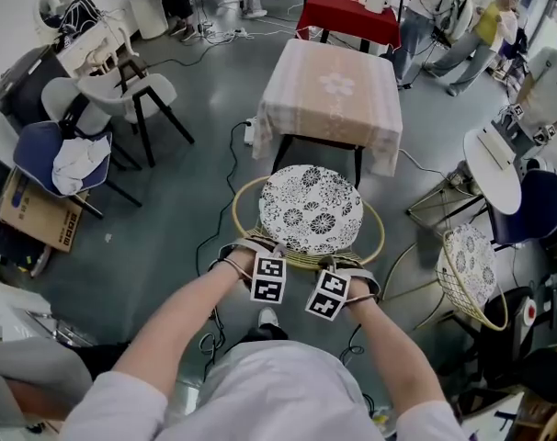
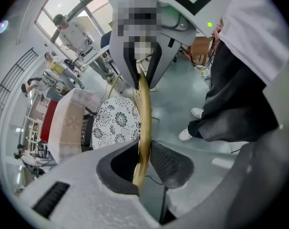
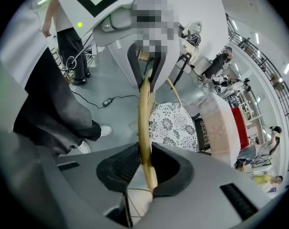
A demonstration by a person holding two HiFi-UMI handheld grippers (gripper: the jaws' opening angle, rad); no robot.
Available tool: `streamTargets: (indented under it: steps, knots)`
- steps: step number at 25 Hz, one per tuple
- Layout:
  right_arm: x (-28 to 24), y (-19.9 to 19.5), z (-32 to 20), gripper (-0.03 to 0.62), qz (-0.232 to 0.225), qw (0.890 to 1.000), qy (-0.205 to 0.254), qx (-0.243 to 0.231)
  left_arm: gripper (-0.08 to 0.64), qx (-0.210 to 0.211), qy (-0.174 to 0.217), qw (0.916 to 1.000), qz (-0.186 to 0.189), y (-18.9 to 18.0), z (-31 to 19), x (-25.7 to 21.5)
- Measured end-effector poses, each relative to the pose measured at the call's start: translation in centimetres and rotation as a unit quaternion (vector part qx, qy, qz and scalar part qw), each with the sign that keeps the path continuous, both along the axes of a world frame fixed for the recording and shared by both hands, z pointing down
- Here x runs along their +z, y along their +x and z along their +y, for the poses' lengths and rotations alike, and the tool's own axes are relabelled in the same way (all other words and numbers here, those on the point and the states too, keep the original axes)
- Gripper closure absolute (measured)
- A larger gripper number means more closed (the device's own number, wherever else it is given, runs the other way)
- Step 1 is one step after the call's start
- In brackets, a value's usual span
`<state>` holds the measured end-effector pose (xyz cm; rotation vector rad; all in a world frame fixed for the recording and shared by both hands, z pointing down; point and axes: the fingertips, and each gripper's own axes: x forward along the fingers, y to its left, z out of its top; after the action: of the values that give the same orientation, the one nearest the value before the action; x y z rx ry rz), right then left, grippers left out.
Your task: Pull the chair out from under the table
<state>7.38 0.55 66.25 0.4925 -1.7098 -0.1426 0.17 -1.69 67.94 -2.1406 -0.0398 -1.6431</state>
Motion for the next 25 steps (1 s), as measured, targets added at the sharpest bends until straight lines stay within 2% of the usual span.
streamTargets:
  steps: [5,9,14,17,20,23,25]
  knots:
    - [0.0,0.4,0.1,0.537,0.004,1.0,0.012,0.004,0.489,-0.032,0.004,0.9995,0.001,0.4,0.0,0.1]
    - [-0.1,0.3,0.1,0.528,0.004,1.0,0.024,0.007,0.467,-0.083,-0.026,0.996,0.023,0.3,-0.1,0.1]
    - [-1.1,0.4,0.1,0.508,-0.047,0.997,0.021,0.053,0.424,-0.144,-0.055,0.9862,0.061,0.1,0.0,-0.4]
    - [-1.6,0.8,0.1,0.508,-0.08,0.993,0.018,0.086,0.41,-0.175,-0.086,0.9758,0.099,0.6,0.5,-1.5]
    - [-2.1,1.2,0.2,0.499,-0.106,0.987,0.017,0.12,0.41,-0.204,-0.099,0.9639,0.14,1.2,0.6,-2.8]
    - [-2.9,1.2,0.2,0.497,-0.136,0.978,0.018,0.16,0.41,-0.244,-0.112,0.9459,0.183,1.6,0.6,-4.0]
    - [-3.9,1.3,0.0,0.501,-0.167,0.966,0.024,0.194,0.41,-0.271,-0.116,0.9313,0.213,2.0,0.4,-5.0]
